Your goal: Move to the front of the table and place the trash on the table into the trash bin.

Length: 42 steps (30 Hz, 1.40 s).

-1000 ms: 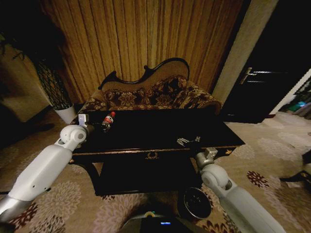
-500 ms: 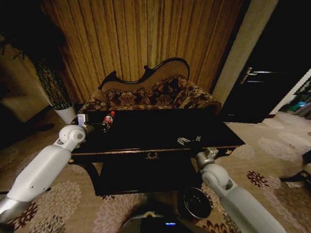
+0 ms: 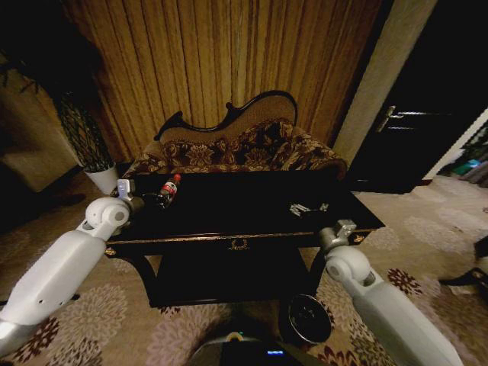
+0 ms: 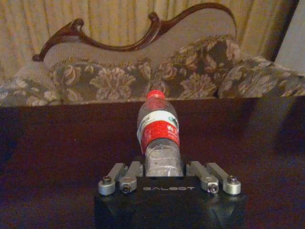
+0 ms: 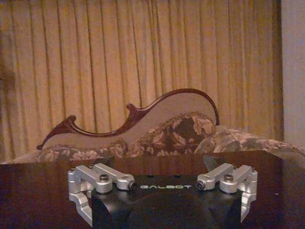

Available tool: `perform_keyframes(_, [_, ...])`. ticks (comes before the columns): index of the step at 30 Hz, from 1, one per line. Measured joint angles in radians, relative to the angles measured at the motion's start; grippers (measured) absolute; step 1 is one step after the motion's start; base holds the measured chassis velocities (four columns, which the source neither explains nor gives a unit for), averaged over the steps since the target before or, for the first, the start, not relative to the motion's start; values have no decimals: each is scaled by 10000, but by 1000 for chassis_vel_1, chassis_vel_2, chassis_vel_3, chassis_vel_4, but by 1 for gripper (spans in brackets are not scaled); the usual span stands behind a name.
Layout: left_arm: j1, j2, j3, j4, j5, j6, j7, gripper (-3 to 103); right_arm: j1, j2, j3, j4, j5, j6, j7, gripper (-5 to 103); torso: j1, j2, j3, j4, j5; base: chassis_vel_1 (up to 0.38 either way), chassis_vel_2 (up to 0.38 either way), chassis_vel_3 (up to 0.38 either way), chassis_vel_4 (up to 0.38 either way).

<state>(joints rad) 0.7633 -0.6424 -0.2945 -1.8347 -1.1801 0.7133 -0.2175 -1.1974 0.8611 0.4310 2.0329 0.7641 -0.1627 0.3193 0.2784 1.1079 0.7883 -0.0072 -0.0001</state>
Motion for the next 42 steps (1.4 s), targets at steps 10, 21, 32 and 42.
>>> perform_keyframes(10, [1021,450,-1428,-838,71,-3,283,34,332,-325,214,-27,510,-96,165,100,0,0,0,1,1,0,0,0,0])
perform_keyframes(21, [3088,873,-3126,-1693,2449,-3115,1606,34,-71,-248,578,657,739,-96,183,100,0,0,-1,1,-1,0,0,0,0])
perform_keyframes(32, [3721,1323,-3727,-1926,3959,-6210,3497,34,-392,-183,701,1388,873,-111,216,100,-1,0,-1,1,0,0,0,0,0])
perform_keyframes(42, [3097,1570,-2217,-2190,4992,-7845,3985,34,-206,-401,244,2074,1839,-300,578,100,-1,0,-1,0,-1,0,0,0,0])
